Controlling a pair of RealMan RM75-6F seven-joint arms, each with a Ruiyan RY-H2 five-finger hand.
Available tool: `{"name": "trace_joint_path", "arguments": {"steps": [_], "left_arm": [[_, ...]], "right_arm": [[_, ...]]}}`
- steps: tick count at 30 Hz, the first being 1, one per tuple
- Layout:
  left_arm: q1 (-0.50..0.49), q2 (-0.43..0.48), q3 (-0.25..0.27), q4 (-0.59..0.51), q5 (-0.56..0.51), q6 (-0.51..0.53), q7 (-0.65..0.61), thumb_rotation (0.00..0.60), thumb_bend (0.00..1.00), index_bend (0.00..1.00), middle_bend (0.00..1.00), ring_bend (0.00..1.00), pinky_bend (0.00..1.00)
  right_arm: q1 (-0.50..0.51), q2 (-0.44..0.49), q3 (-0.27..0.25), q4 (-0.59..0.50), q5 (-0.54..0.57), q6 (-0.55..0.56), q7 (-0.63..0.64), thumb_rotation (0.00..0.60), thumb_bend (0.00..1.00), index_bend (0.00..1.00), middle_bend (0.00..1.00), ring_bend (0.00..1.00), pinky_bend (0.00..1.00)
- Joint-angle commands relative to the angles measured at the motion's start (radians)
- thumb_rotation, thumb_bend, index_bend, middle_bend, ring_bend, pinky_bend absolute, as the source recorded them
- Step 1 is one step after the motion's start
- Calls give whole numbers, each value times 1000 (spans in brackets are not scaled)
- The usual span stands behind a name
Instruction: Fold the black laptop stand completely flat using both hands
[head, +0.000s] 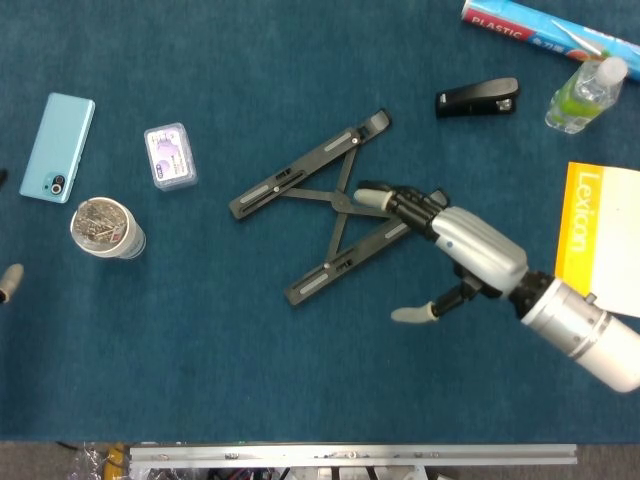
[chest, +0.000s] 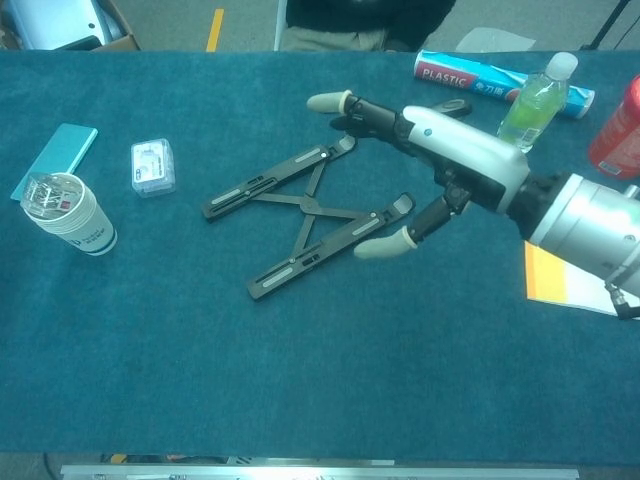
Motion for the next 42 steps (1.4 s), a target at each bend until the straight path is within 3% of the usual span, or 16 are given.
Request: {"name": "trace_joint_path", "arguments": {"steps": [1,8,19,30,37,42], "left_arm": [[-21,6,9,-22,29,-23,17,600,247,0,0,0,0],[-68,16,42,-96,91,-100,48,600,247,0,0,0,0],[-114,-19,75,-160,133,-181,127,600,247,0,0,0,0],[-180,-85,93,-224,149,-293,195,600,247,0,0,0,0],[-201,-133,87,-243,109,-327,261,600,247,0,0,0,0],[-197,-133,87,-233,94,-306,278,600,247,0,0,0,0]], "right_arm": [[19,0,26,3,64,-46,-72,600,18,0,64,0,0],[58,-33,79,34,170,-95,-198,600,18,0,188,0,0],[94,-79,127,74,291,-128,-308,600,18,0,178,0,0],[204,-148,211,166,507,-239,-393,600,17,0,178,0,0],[247,-181,196,231,607,-273,-470,600,17,0,178,0,0],[228,-150,138,228,562,-254,-529,600,17,0,178,0,0]]}}
